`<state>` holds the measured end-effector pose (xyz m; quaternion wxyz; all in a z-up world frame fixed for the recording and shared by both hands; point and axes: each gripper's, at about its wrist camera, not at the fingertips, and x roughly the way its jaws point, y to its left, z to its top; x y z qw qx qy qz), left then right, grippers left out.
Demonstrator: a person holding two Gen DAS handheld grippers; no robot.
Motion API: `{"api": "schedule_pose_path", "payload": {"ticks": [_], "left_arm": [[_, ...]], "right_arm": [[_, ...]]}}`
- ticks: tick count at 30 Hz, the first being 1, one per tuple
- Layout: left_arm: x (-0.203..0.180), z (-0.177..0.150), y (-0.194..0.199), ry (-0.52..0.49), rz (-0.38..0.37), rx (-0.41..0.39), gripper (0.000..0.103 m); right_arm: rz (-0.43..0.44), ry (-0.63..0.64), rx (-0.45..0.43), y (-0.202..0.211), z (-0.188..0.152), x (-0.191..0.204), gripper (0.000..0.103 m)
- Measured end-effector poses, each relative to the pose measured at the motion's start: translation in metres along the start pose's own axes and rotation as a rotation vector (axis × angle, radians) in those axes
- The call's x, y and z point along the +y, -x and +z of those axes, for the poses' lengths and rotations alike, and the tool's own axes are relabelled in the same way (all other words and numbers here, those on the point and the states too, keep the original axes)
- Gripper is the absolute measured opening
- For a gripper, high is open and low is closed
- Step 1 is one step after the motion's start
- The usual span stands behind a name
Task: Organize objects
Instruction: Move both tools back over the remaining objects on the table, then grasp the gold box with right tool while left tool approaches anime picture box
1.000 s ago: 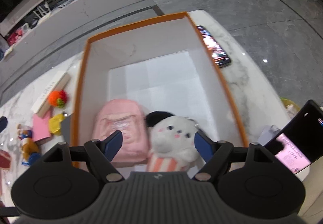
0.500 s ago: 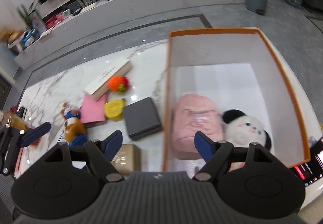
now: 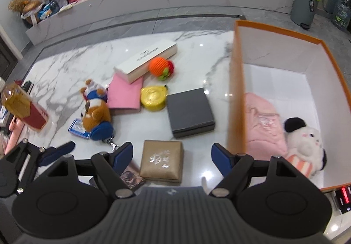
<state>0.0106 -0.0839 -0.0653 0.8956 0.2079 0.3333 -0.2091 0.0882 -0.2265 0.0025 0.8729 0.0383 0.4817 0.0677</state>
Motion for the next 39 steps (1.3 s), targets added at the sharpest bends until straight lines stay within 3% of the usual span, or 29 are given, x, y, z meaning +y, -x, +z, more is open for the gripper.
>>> {"api": "schedule_pose_path", "payload": {"ticks": [6,10,13,18,22,28,39], "left_arm": [[0.004,-0.02,-0.007,0.057,-0.023,0.035,0.095],[0.003,-0.029,-0.013,0.057,-0.048,0.04,0.095],[0.001,-0.032,-0.02,0.054,-0.048,0.045,0.095],[0.001,-0.034,-0.027,0.081,-0.067,0.049,0.095],[0.001,-0.036,-0.031,0.09,-0.072,0.058,0.095],[0.002,-0.038,-0.033,0.104,-0.084,0.061,0.095],[0.007,-0.042,-0.034,0.154,-0.091,0.062,0.085]], "right_arm": [[-0.042,0.107,0.004,-0.033,-0.01,0.021,0.08],[-0.018,0.152,-0.001,-0.045,-0.015,0.023,0.08],[-0.023,0.132,0.02,-0.052,-0.016,0.02,0.08],[0.017,0.105,0.048,-0.062,-0.017,0.015,0.089],[-0.011,0.128,0.035,-0.065,-0.019,0.02,0.089],[-0.035,0.081,0.13,-0.081,-0.013,0.017,0.088],[-0.089,0.133,0.152,-0.089,-0.016,0.025,0.079]]}}
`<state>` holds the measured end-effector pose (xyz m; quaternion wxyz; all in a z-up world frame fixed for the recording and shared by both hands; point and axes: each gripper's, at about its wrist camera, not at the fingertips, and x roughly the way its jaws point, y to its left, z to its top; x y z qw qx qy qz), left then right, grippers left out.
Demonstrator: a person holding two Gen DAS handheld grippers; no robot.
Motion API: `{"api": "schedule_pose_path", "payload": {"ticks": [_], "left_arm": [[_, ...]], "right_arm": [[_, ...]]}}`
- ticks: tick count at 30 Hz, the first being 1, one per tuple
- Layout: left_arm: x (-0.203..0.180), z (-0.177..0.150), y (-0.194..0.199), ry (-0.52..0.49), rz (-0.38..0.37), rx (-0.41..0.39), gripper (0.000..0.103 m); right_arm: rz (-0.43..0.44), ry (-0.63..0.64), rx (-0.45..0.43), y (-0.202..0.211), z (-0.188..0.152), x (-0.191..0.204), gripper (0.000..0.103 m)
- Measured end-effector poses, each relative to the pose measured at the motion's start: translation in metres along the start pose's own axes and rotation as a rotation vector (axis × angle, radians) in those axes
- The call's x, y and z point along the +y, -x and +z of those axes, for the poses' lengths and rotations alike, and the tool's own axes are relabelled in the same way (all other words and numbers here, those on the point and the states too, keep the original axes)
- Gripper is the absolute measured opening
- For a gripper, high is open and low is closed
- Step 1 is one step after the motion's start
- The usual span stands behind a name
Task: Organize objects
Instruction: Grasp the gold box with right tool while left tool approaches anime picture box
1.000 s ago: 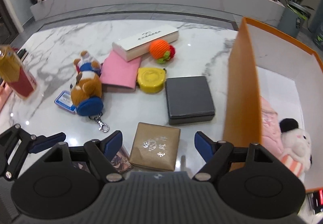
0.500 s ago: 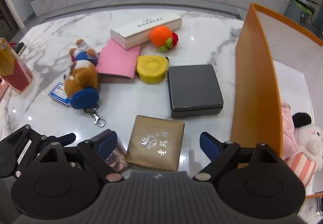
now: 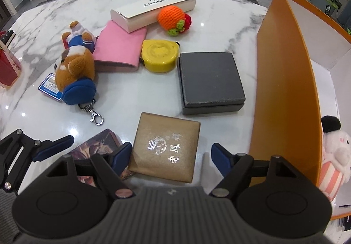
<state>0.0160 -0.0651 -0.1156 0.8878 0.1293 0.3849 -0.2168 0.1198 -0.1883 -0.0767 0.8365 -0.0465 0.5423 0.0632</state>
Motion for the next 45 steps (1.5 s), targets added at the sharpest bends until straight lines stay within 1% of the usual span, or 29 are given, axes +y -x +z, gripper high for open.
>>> {"api": "schedule_pose_path", "payload": {"ticks": [3,6,8,11,14,17,20,22,23,24,26,33,37,45], "left_arm": [[0.0,0.0,-0.002,0.006,-0.017,0.017,0.085],[-0.003,-0.001,-0.002,-0.009,-0.01,0.031,0.085],[-0.003,-0.001,-0.002,-0.007,-0.01,0.035,0.083],[-0.001,0.0,-0.002,0.003,-0.006,0.045,0.079],[0.001,0.001,-0.003,0.028,-0.012,0.063,0.078],[0.0,0.002,-0.002,0.031,-0.008,0.072,0.078],[0.0,0.001,-0.001,0.039,-0.007,0.078,0.078],[0.0,0.001,-0.001,0.045,-0.007,0.08,0.078],[0.0,0.001,-0.001,0.049,-0.008,0.081,0.077],[0.0,0.0,0.0,0.054,-0.01,0.084,0.077],[0.003,-0.001,0.0,0.073,-0.018,0.089,0.077],[0.002,-0.003,0.003,0.084,-0.005,0.094,0.076],[0.001,-0.003,0.006,0.079,0.003,0.102,0.075],[0.003,-0.008,0.011,0.1,0.008,0.102,0.073]], "right_arm": [[0.002,-0.004,0.003,-0.001,0.0,-0.001,0.079],[0.003,-0.007,0.004,-0.001,0.0,-0.001,0.079],[0.001,-0.003,0.006,-0.001,0.0,0.0,0.079],[-0.003,0.004,0.008,-0.002,0.0,0.001,0.079],[-0.01,0.014,0.009,-0.003,0.001,0.003,0.079],[-0.015,0.014,0.01,-0.003,0.001,0.003,0.079],[-0.008,0.012,0.01,-0.003,0.0,0.003,0.076],[0.0,0.021,0.008,-0.002,0.0,0.004,0.071],[-0.001,0.027,0.011,-0.002,-0.001,0.004,0.064],[-0.002,0.034,0.016,-0.003,-0.001,0.006,0.063],[-0.008,0.045,0.017,-0.003,-0.002,0.007,0.063],[-0.001,0.047,0.018,-0.001,-0.003,0.006,0.063],[0.017,0.044,0.014,0.001,-0.003,0.005,0.063],[0.037,0.028,0.012,0.005,-0.004,0.004,0.062]]}}
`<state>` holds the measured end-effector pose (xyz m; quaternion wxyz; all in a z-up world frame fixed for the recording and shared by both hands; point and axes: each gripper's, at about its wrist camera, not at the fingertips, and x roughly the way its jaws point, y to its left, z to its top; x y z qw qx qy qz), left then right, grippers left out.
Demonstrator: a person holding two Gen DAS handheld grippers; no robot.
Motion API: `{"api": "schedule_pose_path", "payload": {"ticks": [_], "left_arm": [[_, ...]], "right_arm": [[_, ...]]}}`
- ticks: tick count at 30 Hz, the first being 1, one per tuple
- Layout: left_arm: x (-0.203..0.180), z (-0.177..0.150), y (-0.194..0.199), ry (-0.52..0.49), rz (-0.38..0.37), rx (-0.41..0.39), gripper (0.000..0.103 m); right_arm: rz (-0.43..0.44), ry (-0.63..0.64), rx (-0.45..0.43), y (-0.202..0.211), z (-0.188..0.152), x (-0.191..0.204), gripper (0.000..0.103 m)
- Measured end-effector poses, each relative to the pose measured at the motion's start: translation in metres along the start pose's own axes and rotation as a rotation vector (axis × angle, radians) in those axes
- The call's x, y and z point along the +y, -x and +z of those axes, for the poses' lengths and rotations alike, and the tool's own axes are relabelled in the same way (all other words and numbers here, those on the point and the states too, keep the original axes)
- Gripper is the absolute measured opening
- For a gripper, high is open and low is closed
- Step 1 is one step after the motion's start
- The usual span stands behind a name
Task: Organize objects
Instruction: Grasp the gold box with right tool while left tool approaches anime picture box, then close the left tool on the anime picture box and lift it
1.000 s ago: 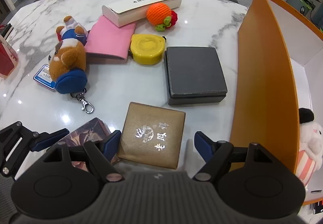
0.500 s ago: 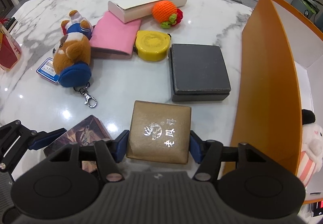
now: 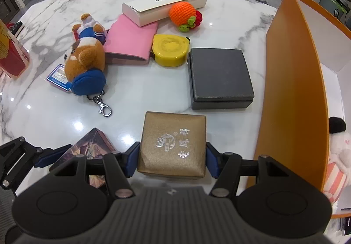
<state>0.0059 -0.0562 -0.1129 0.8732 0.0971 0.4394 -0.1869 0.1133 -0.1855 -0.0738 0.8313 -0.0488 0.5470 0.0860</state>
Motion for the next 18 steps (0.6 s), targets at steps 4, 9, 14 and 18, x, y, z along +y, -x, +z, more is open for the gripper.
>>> {"api": "schedule_pose_path", "payload": {"ticks": [4,9,14,18], "left_arm": [[0.0,0.0,0.004,-0.009,-0.003,0.003,0.073],[0.005,0.001,0.011,0.005,0.004,-0.005,0.072],[0.008,0.003,0.016,0.0,0.016,-0.01,0.072],[0.01,0.006,0.022,-0.004,0.026,-0.019,0.072]], "right_arm": [[0.015,-0.024,-0.013,0.004,0.001,-0.003,0.062],[0.022,-0.035,-0.018,0.005,0.0,-0.004,0.062],[0.059,-0.042,-0.041,0.011,-0.001,-0.004,0.061],[0.064,-0.039,-0.052,0.014,-0.002,-0.002,0.061]]}}
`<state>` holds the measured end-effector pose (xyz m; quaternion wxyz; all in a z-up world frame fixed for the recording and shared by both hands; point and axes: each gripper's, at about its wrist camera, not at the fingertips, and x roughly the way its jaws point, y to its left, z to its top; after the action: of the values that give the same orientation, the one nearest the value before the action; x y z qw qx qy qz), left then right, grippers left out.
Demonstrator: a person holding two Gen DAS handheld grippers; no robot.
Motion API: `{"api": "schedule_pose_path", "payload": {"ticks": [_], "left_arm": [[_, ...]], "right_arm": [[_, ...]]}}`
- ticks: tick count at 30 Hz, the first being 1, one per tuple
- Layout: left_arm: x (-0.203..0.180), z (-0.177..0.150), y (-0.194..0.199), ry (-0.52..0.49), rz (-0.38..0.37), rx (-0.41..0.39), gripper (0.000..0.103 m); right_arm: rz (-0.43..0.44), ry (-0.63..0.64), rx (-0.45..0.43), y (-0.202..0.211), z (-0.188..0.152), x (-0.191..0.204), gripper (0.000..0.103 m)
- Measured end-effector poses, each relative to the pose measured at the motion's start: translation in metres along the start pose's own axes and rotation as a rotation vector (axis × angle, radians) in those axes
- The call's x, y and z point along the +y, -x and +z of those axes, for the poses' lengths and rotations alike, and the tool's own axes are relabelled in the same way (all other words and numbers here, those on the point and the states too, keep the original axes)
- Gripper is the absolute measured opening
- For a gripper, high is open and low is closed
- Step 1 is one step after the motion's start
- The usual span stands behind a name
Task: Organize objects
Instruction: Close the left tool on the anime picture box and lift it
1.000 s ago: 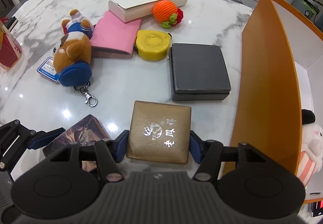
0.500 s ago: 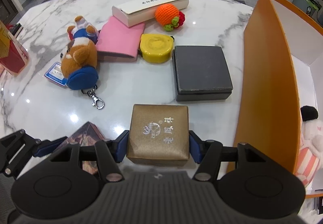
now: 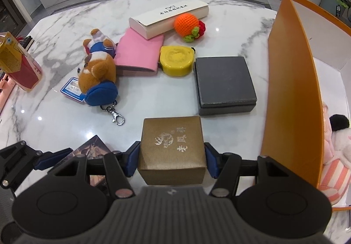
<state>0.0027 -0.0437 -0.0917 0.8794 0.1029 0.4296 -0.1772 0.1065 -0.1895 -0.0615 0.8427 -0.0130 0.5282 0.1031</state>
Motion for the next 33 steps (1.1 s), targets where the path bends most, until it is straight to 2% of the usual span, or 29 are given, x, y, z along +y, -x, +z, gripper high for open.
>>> {"api": "schedule_pose_path", "payload": {"ticks": [16,23,33], "left_arm": [[-0.005,0.008,0.008,-0.03,0.019,-0.016,0.071],[0.001,0.008,0.016,0.022,0.023,-0.077,0.07],[0.002,0.017,0.031,0.003,0.034,-0.119,0.07]], "right_arm": [[0.037,-0.039,-0.037,0.011,-0.003,-0.008,0.061],[0.04,-0.058,-0.043,0.012,-0.004,-0.013,0.061],[0.083,-0.072,-0.079,0.027,-0.001,-0.012,0.061]]}}
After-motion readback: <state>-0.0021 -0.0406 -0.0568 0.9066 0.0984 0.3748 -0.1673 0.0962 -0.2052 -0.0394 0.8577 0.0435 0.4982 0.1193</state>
